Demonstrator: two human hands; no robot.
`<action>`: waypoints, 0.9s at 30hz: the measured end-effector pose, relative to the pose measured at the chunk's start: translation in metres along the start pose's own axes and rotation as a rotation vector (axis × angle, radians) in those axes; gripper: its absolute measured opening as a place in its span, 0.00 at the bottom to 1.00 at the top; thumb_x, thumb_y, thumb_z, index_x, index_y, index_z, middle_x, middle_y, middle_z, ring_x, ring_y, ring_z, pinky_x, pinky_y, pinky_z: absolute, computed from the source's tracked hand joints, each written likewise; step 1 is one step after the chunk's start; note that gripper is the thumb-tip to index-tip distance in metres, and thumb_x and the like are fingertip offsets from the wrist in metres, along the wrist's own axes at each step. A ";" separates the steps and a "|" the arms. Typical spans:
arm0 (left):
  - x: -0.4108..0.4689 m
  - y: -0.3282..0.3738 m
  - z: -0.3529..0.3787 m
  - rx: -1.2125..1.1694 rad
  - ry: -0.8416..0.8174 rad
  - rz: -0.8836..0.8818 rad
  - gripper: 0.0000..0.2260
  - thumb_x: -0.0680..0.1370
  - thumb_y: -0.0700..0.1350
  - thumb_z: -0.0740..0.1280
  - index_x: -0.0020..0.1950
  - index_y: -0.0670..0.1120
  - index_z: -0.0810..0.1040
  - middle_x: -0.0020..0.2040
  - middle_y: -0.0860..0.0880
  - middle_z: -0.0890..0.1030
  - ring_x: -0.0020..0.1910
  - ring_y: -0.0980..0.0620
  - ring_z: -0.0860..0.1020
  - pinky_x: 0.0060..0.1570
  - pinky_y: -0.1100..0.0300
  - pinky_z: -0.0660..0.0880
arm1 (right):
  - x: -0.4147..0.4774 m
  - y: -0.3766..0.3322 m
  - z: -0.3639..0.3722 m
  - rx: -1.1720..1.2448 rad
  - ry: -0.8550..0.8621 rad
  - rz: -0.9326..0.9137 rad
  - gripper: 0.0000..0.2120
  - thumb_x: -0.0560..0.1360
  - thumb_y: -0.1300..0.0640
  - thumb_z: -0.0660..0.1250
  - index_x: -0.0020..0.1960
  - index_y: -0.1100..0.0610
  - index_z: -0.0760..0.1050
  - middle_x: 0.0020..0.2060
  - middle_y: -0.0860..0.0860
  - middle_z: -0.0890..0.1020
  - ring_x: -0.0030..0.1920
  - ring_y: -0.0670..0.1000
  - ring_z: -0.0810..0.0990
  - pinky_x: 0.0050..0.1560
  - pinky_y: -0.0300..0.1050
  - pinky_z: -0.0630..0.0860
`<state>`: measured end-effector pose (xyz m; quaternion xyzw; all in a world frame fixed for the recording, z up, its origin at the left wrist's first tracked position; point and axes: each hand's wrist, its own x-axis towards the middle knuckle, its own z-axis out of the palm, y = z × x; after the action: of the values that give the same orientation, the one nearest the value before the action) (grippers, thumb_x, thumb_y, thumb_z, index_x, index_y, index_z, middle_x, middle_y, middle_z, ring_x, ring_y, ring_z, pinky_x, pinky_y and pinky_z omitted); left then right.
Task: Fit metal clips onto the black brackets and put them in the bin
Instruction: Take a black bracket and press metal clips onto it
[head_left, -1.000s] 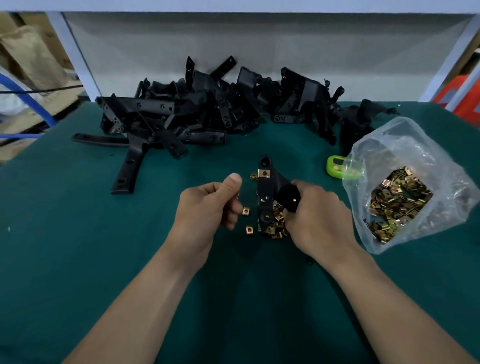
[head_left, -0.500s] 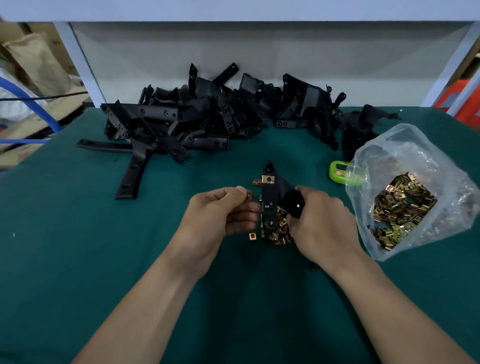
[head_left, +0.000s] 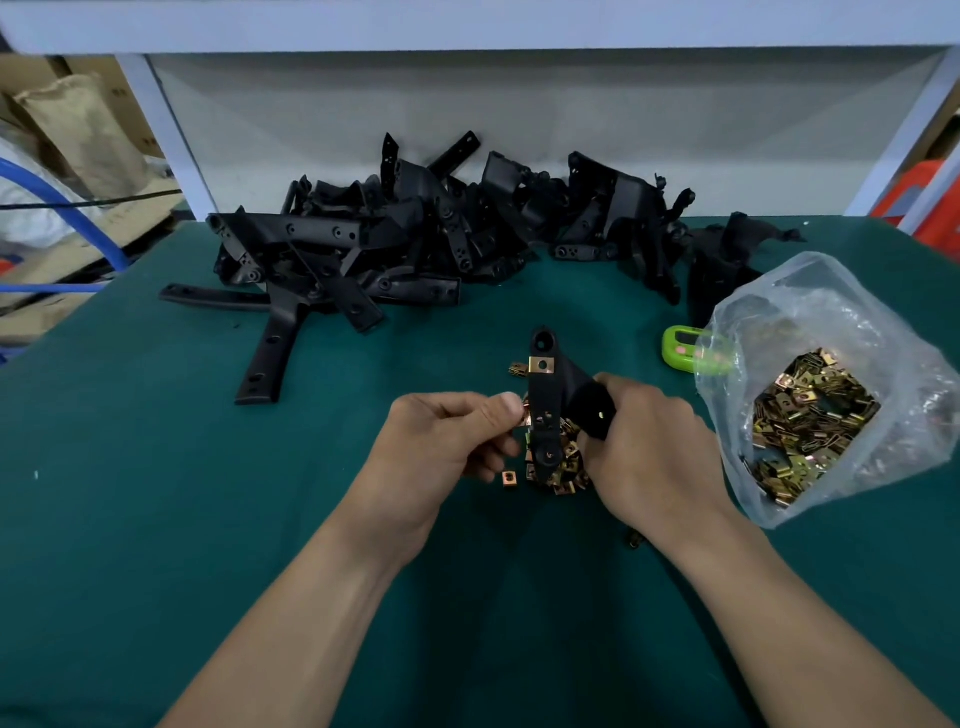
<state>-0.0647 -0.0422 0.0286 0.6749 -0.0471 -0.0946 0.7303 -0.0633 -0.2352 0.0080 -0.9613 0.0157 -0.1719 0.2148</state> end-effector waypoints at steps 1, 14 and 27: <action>0.000 0.000 0.000 0.014 0.000 0.010 0.13 0.68 0.56 0.75 0.34 0.46 0.85 0.33 0.46 0.82 0.31 0.54 0.77 0.32 0.64 0.75 | 0.000 0.000 -0.001 -0.001 -0.010 0.001 0.12 0.73 0.58 0.71 0.51 0.44 0.76 0.30 0.41 0.70 0.32 0.54 0.71 0.32 0.45 0.64; -0.001 -0.001 0.003 0.154 0.035 0.068 0.10 0.76 0.46 0.75 0.35 0.46 0.85 0.31 0.46 0.83 0.29 0.52 0.79 0.31 0.63 0.76 | -0.001 0.000 -0.003 -0.069 -0.035 0.021 0.10 0.72 0.58 0.70 0.49 0.45 0.75 0.30 0.42 0.70 0.32 0.54 0.70 0.29 0.44 0.62; 0.001 -0.003 0.000 -0.166 -0.191 -0.087 0.11 0.80 0.42 0.66 0.47 0.40 0.87 0.42 0.42 0.85 0.36 0.52 0.81 0.37 0.62 0.78 | -0.002 -0.002 -0.002 -0.020 -0.046 0.042 0.12 0.71 0.59 0.70 0.49 0.45 0.76 0.30 0.42 0.72 0.32 0.54 0.72 0.28 0.43 0.62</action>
<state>-0.0641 -0.0425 0.0260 0.6017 -0.0788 -0.1937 0.7709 -0.0656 -0.2344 0.0101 -0.9665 0.0326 -0.1451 0.2090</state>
